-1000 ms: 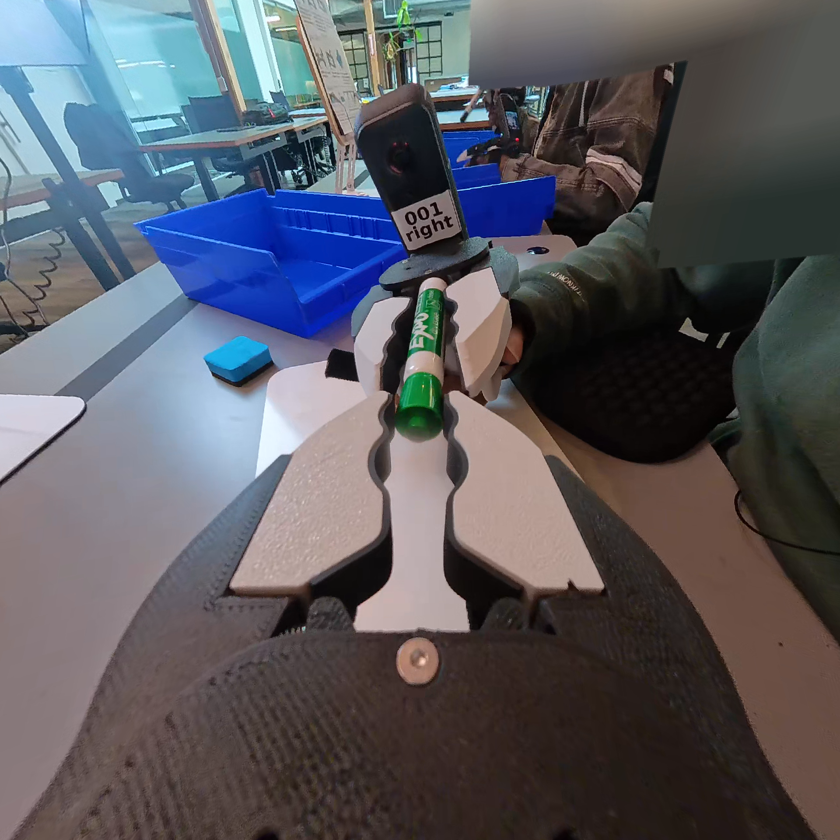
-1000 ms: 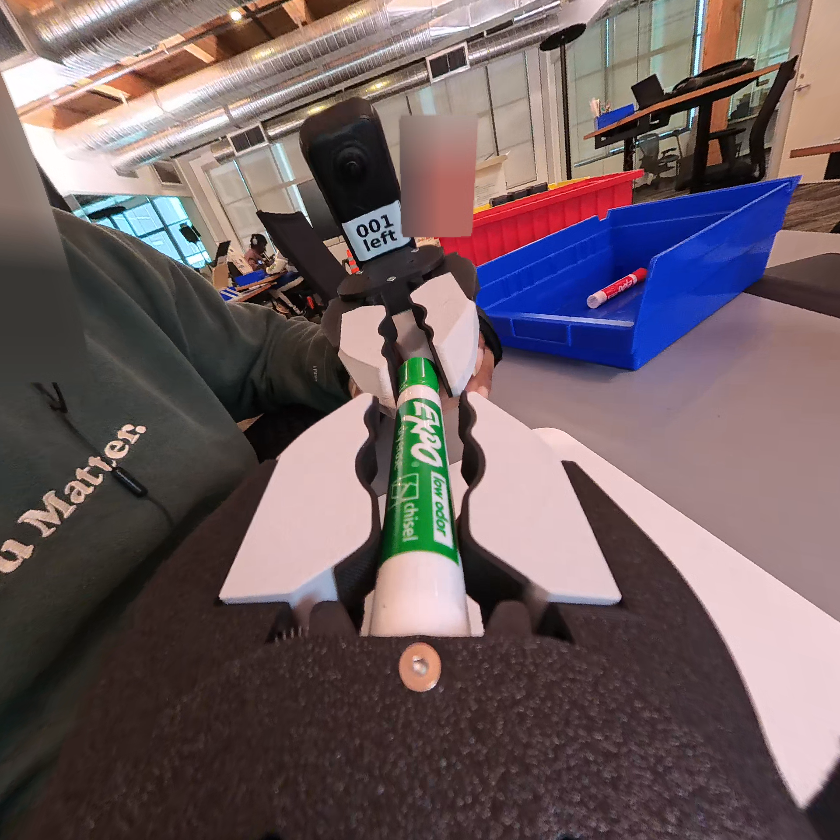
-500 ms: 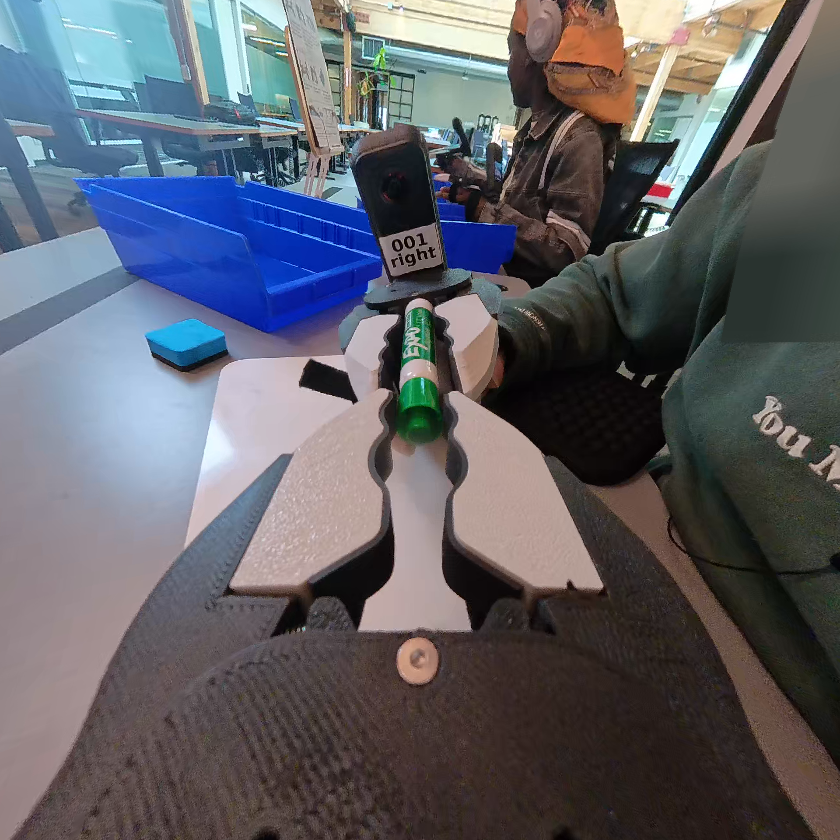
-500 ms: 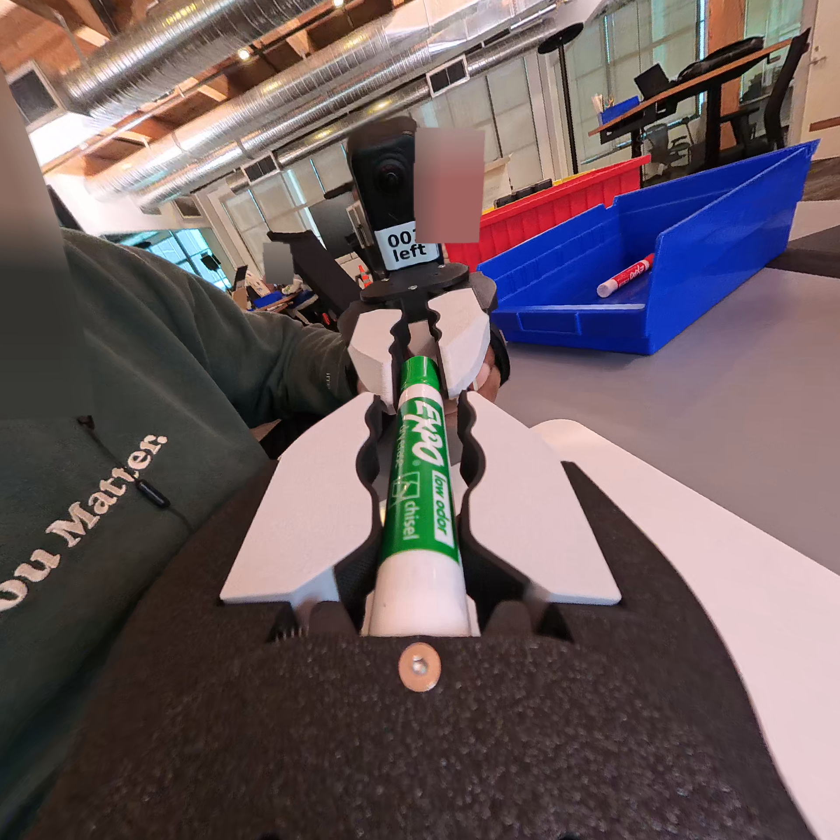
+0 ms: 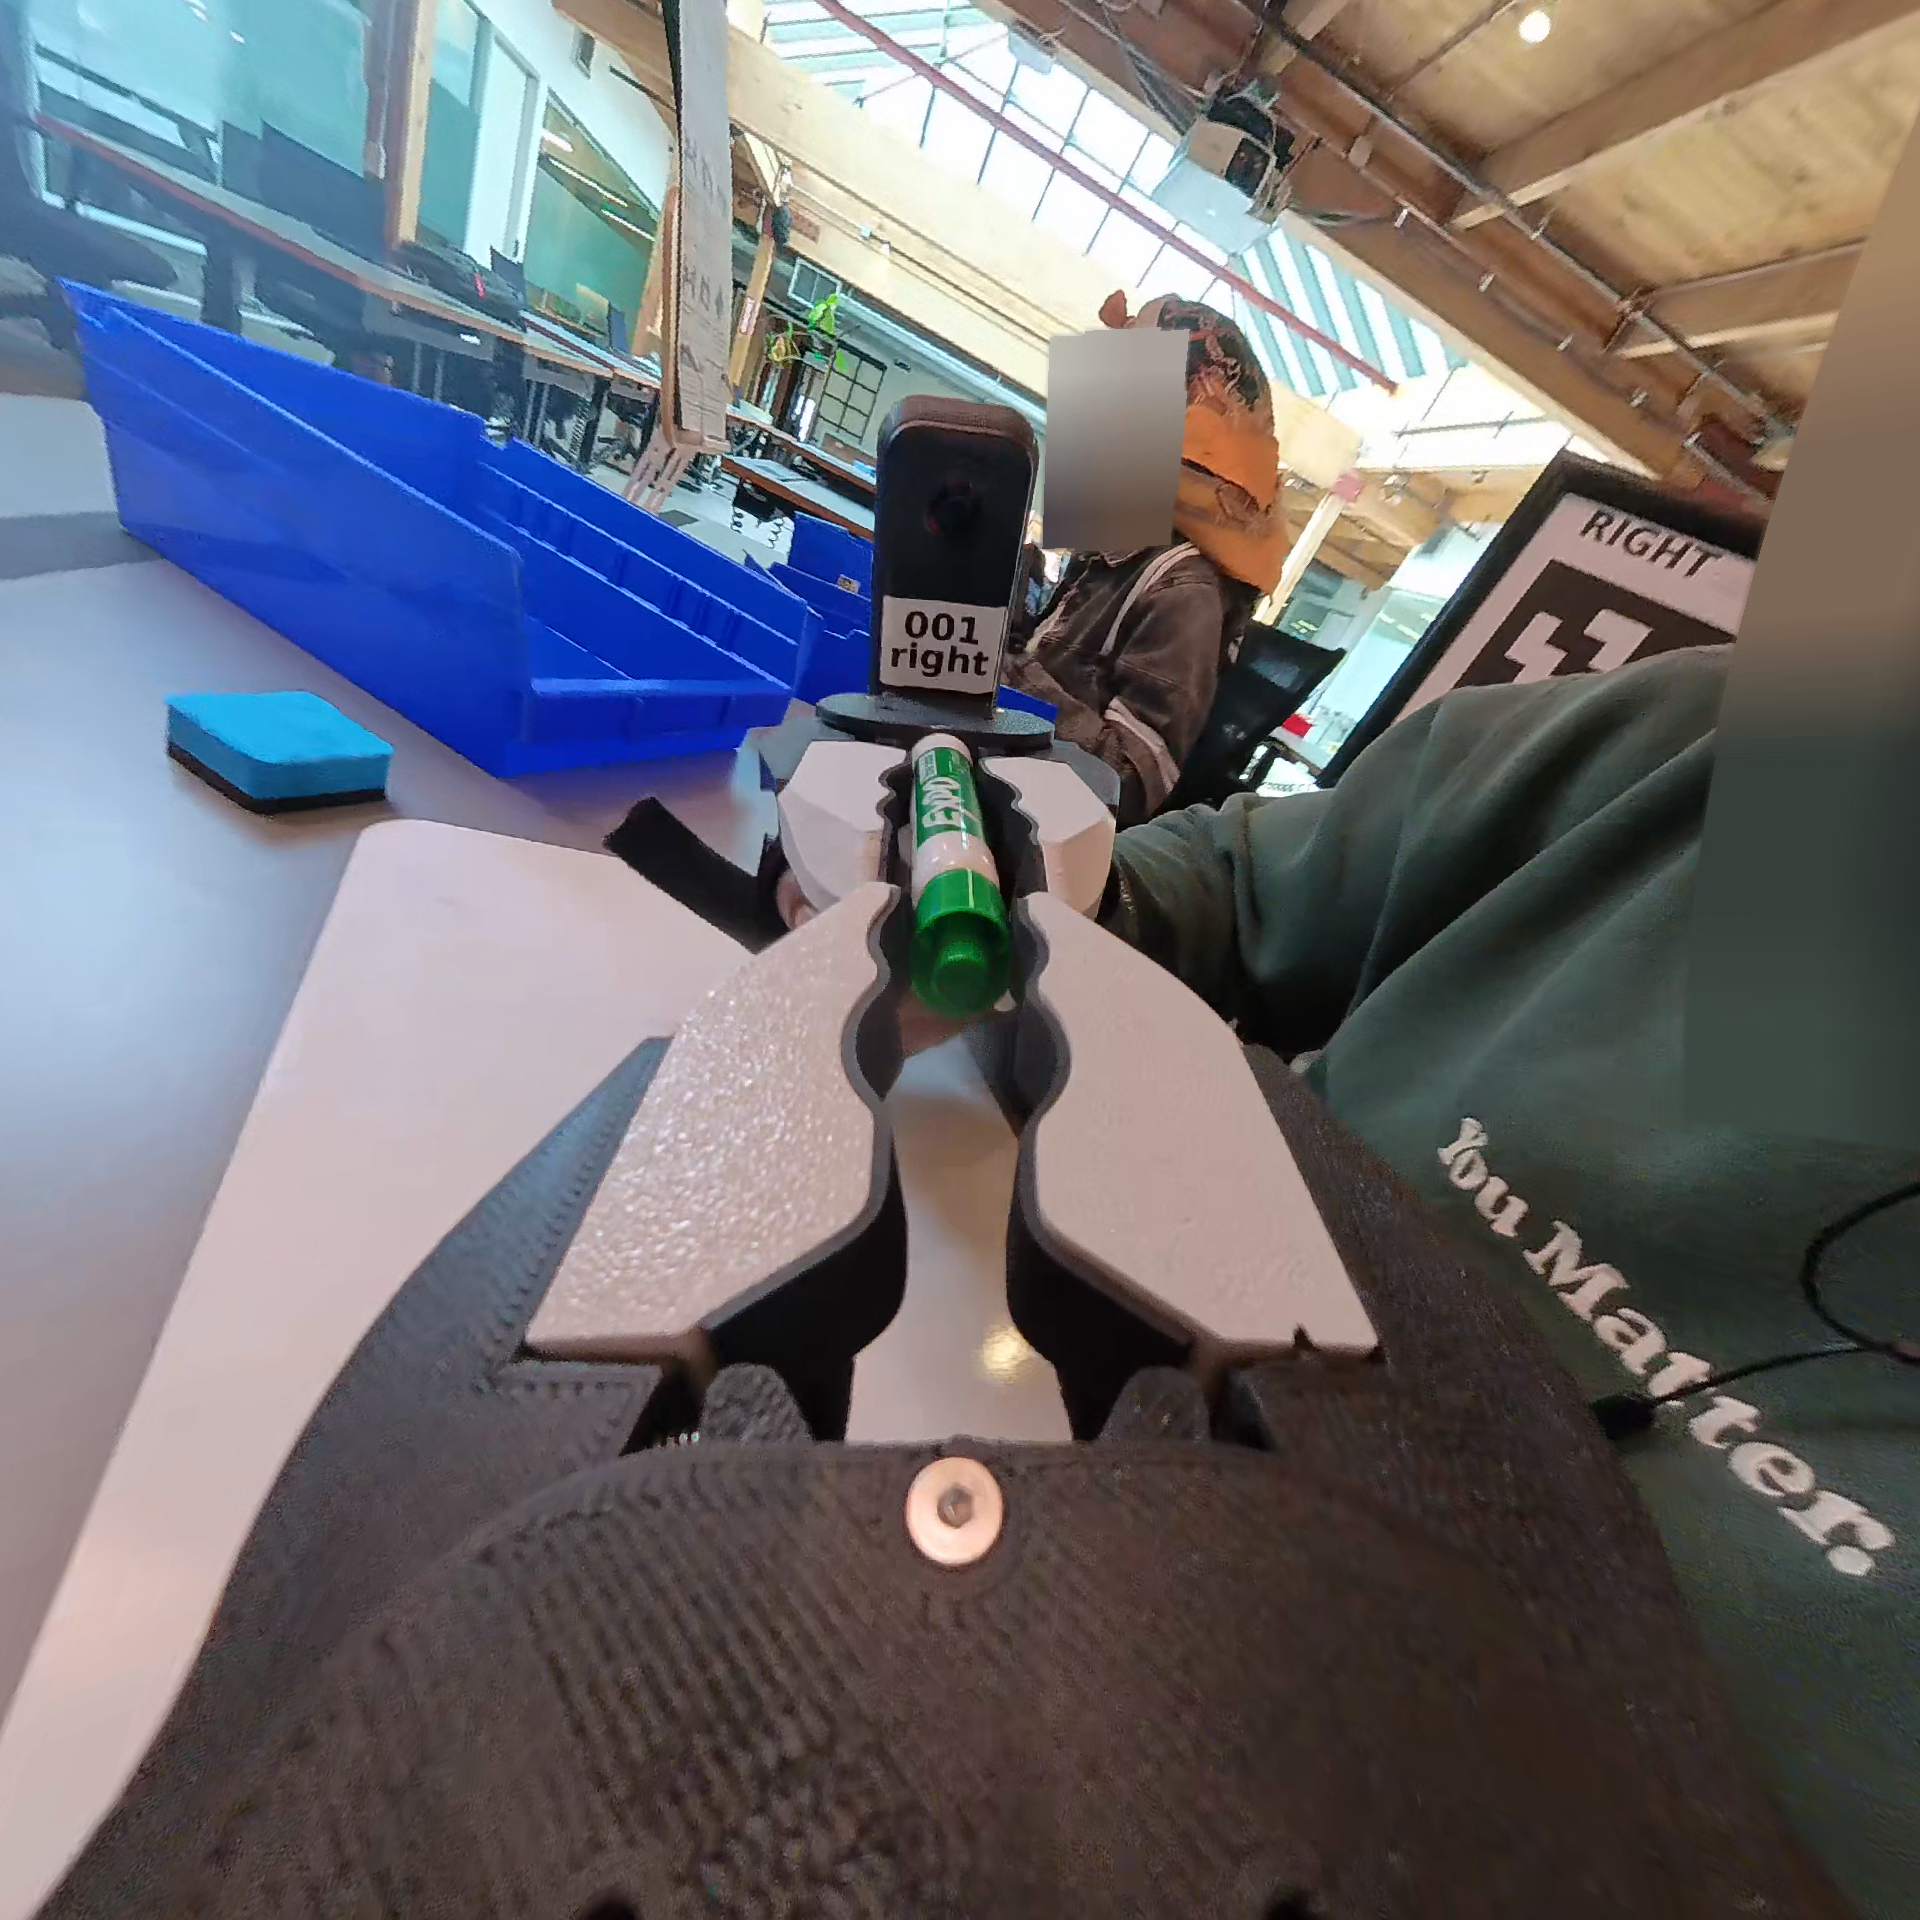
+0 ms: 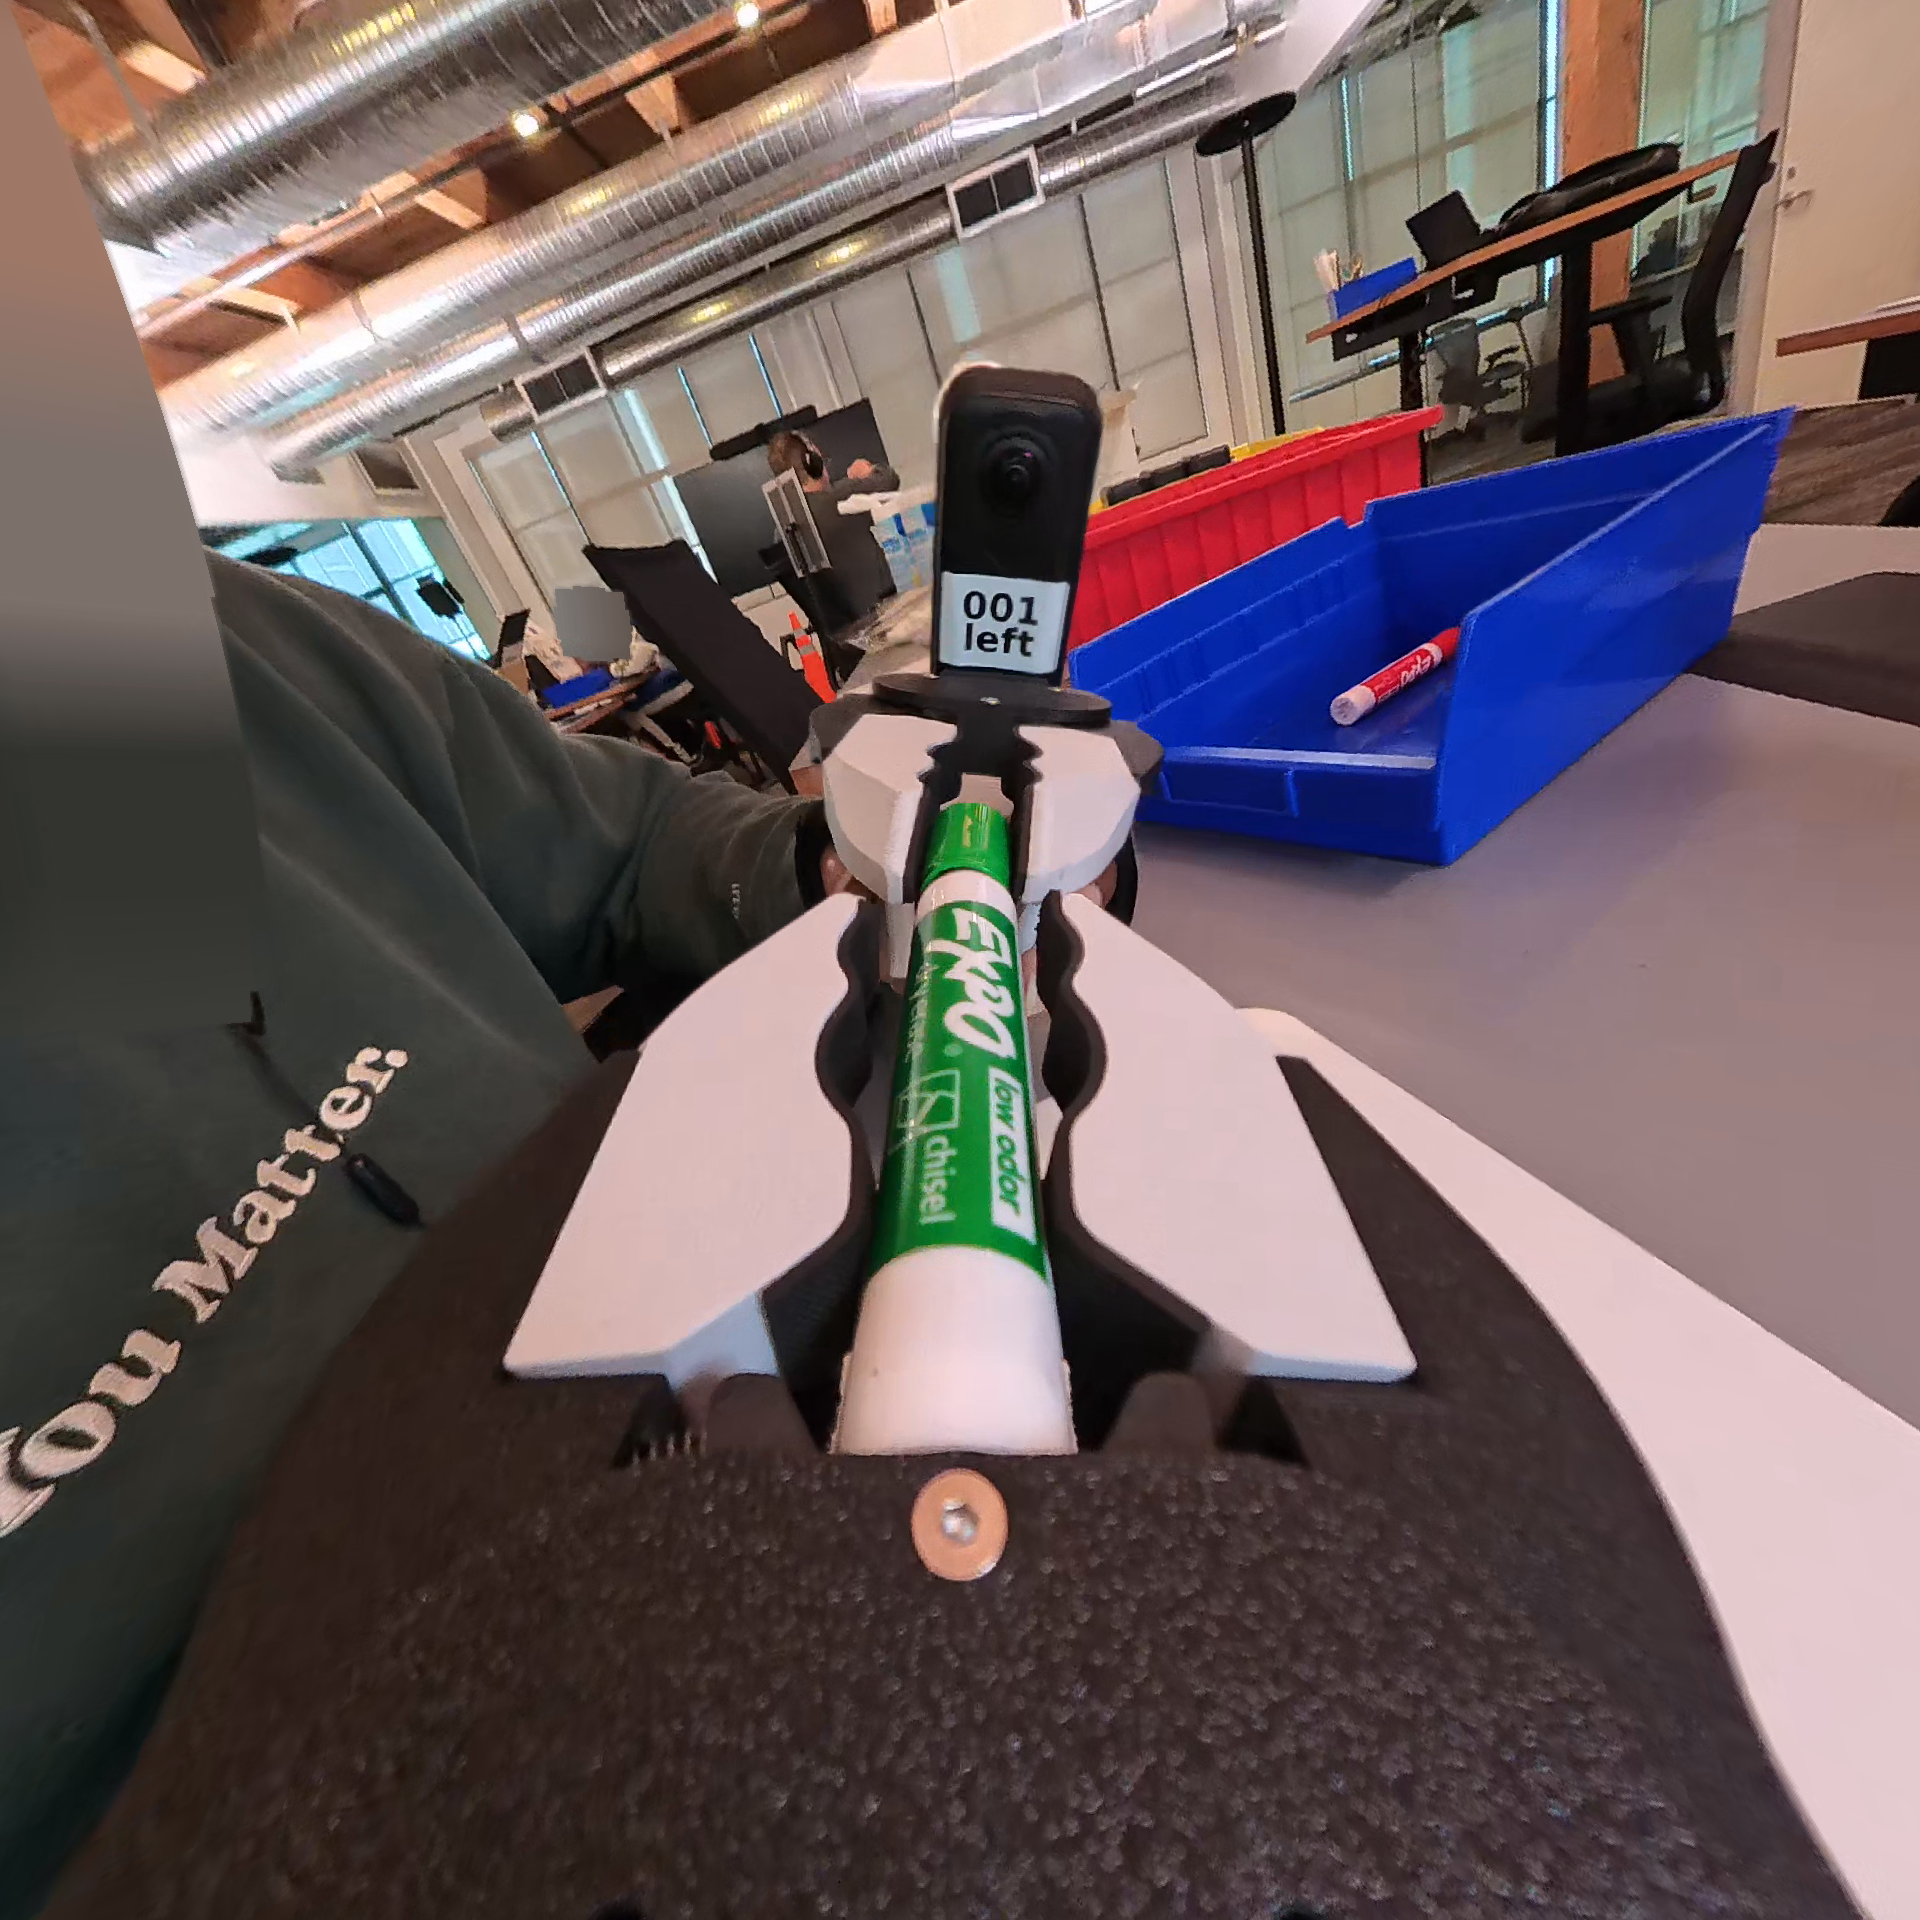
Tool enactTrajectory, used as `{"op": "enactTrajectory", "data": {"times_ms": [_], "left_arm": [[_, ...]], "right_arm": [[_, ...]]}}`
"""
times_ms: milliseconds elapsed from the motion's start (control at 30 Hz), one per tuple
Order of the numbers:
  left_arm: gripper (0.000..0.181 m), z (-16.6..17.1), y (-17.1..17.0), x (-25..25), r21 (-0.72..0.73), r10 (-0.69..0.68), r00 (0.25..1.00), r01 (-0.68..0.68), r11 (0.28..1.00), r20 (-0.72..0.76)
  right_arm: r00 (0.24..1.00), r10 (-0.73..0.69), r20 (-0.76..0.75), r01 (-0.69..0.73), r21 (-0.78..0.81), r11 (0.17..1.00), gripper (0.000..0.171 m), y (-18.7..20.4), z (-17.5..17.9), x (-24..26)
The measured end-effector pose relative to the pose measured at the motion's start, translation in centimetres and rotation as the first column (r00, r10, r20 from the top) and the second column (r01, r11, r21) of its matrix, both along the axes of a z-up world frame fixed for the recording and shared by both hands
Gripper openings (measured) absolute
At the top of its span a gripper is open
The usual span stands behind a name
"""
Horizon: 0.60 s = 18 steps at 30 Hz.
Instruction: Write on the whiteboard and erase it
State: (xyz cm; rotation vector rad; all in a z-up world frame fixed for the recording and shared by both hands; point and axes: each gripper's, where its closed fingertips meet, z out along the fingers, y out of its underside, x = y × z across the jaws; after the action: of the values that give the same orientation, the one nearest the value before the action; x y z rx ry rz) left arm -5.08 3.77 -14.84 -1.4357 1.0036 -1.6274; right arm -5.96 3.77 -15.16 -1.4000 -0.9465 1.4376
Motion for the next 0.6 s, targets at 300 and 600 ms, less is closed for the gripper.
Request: {"op": "enactTrajectory", "data": {"times_ms": [300, 600], "left_arm": [[0.019, 0.1, 4.3, -6.2, -0.063, 0.182, 0.982, -0.179, 0.982, 0.051], [0.02, -1.8, 2.4, -5.7, 0.166, 0.189, 0.978, -0.172, 0.971, -0.093]], "right_arm": [[0.987, -0.138, -0.077, 0.143, 0.055, 0.988, 0.031, 2.8, 2.5, 6.0], [0.985, -0.077, 0.157, 0.056, 0.135, 0.989, 0.034, 1.3, -1.9, 3.0]]}}
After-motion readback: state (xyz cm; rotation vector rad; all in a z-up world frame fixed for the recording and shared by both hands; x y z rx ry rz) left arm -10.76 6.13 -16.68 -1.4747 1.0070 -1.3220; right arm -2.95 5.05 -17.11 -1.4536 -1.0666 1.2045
